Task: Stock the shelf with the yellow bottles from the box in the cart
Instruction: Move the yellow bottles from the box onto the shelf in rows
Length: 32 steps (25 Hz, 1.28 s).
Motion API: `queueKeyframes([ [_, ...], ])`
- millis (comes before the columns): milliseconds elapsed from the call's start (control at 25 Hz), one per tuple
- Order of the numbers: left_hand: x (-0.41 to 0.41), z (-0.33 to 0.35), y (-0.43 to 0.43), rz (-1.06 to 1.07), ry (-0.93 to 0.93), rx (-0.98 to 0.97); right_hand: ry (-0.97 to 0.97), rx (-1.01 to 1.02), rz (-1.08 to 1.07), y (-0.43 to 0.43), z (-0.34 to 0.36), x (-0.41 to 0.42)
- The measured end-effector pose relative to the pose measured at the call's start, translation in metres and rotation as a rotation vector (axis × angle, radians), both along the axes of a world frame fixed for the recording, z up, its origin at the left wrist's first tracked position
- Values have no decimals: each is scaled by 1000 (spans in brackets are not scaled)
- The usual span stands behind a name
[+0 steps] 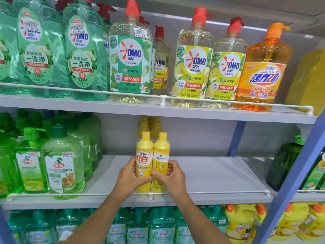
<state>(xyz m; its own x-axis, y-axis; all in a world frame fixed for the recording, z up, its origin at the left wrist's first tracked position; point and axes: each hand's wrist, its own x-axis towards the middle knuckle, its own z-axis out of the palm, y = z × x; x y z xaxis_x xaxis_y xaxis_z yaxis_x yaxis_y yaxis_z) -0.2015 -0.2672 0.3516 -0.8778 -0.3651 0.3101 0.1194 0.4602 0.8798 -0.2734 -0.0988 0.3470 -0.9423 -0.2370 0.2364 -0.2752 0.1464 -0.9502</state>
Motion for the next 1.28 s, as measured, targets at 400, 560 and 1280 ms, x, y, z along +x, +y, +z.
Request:
queueKeyframes([
  [400, 12, -9, -5, -4, -56, -4, -1, 59, 144, 11, 4, -1],
  [560, 11, -8, 0, 53, -46, -16, 11, 90, 131, 8, 10, 1],
  [1280, 1, -14, -14, 23, -82, 16, 37, 84, 116, -2, 7, -10],
])
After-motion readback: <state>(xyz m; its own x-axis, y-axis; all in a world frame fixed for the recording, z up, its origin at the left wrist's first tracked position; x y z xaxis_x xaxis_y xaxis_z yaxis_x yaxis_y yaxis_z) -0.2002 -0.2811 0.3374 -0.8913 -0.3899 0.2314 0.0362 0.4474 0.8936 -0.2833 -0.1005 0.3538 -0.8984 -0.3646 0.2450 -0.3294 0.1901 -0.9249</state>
